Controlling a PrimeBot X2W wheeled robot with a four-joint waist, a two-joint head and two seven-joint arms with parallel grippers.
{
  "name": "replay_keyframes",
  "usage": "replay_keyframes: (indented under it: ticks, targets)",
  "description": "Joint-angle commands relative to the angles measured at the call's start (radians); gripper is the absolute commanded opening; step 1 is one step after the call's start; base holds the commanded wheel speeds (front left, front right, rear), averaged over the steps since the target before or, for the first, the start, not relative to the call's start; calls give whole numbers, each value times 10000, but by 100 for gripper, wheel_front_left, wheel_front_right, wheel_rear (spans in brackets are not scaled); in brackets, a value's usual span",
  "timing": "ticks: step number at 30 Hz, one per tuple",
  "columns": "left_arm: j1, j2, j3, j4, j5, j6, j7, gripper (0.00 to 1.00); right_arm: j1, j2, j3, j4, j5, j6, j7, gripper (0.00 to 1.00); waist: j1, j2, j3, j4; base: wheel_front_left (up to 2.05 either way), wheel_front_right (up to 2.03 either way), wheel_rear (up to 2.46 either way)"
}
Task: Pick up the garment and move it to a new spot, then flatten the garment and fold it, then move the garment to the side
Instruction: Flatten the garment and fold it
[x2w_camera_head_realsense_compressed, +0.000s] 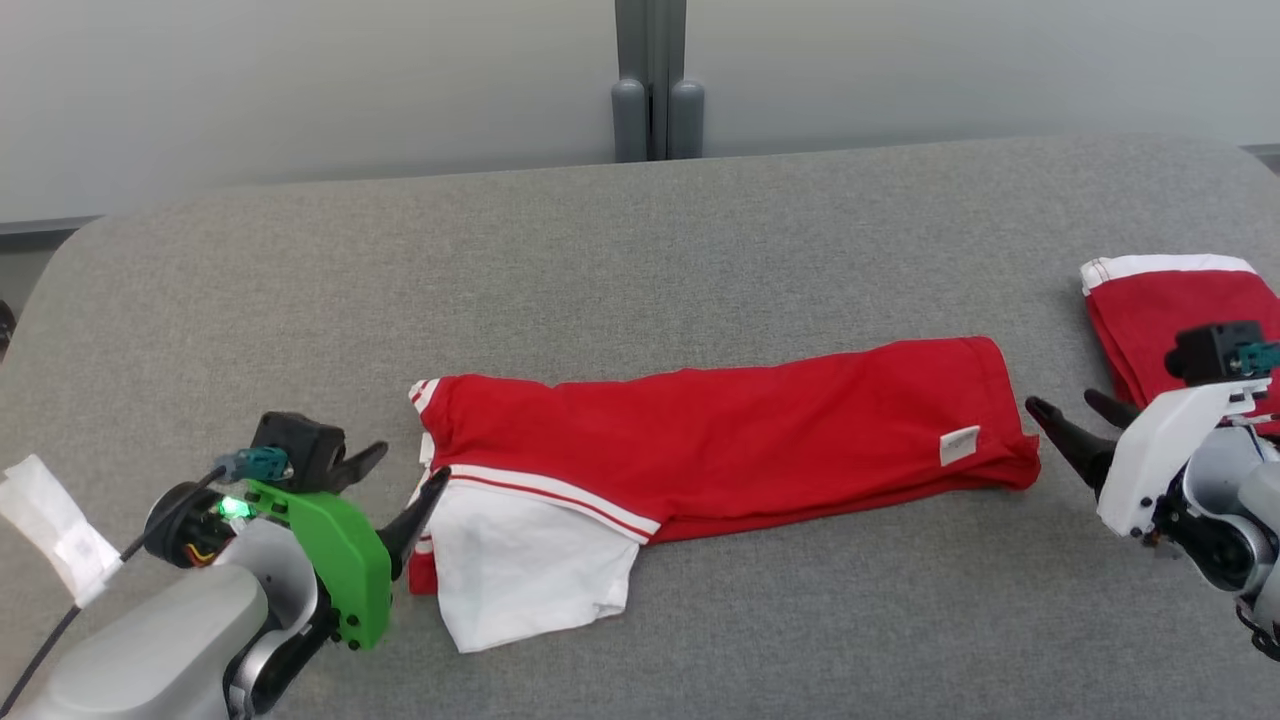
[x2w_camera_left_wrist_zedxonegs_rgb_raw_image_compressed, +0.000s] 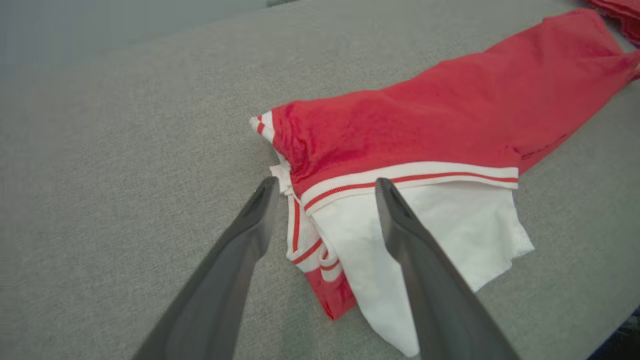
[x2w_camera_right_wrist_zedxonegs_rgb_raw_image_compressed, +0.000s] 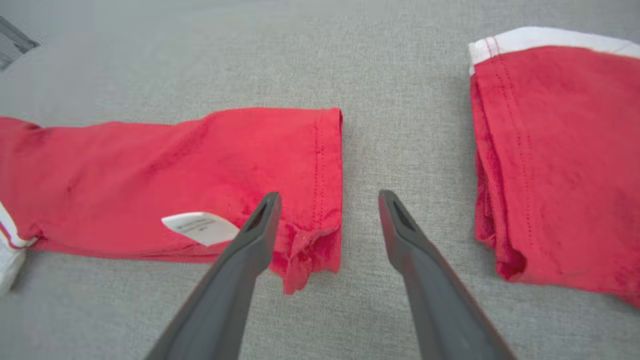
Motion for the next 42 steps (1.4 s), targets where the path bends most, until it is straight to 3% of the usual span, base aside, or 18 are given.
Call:
replay_keyframes:
  ticks: [1, 5, 10, 12, 15, 17, 21, 28, 34, 42]
  targets:
    - [190, -64, 209, 42, -73, 143, -369, 100, -48, 14, -204, -196, 339, -8, -118, 100, 0, -1, -153, -18, 0, 0, 0]
    - [292, -189, 817, 261, -21, 642, -1638, 100, -128, -161, -458, -671, 495, -8, -529, 100, 0, -1, -383, -42, 0, 0, 0]
    - [633, -659, 2093, 239, -82, 1320, -2377, 100, 85, -35, -762, -945, 245, -5, -1640, 100, 0, -1, -648, -42, 0, 0, 0]
    - [910, -1008, 3467, -158, 431, 1589, -2428, 100, 273, 145, -941, -960, 48, -5, -2200, 100, 0, -1, -695, -15, 0, 0, 0]
    - [1958, -1653, 5236, -805, 1473, 1639, -2401, 100, 462, 426, -1377, -961, -404, -5, -2599, 100, 0, -1, -737, -8, 0, 0, 0]
    - [2596, -2112, 6317, -1242, 2292, 1478, -2396, 100, 684, 710, -1848, -946, -819, -5, -2695, 100, 0, -1, -771, -12, 0, 0, 0]
    - [3996, -3144, 7939, -1768, 3695, 1064, -2397, 100, 1443, 1518, -3727, -1396, -2374, -5, -2703, 100, 0, -1, -822, -55, 0, 0, 0]
    - [5733, -4668, 9621, -2244, 5895, 98, -2400, 100, 3419, 3284, -6538, -2659, -4843, -5, -2709, 100, 0, -1, -887, -122, 0, 0, 0]
    - [6398, -5542, 10456, -1990, 6940, -919, -2401, 100, 4394, 4191, -7492, -3379, -6252, -5, -2710, 100, 0, -1, -905, -107, 0, 0, 0]
    - [6393, -6032, 10949, -1677, 7648, -1420, -2401, 100, 4596, 4597, -7669, -3489, -6916, -5, -2711, 100, 0, -1, -805, -58, 0, 0, 0]
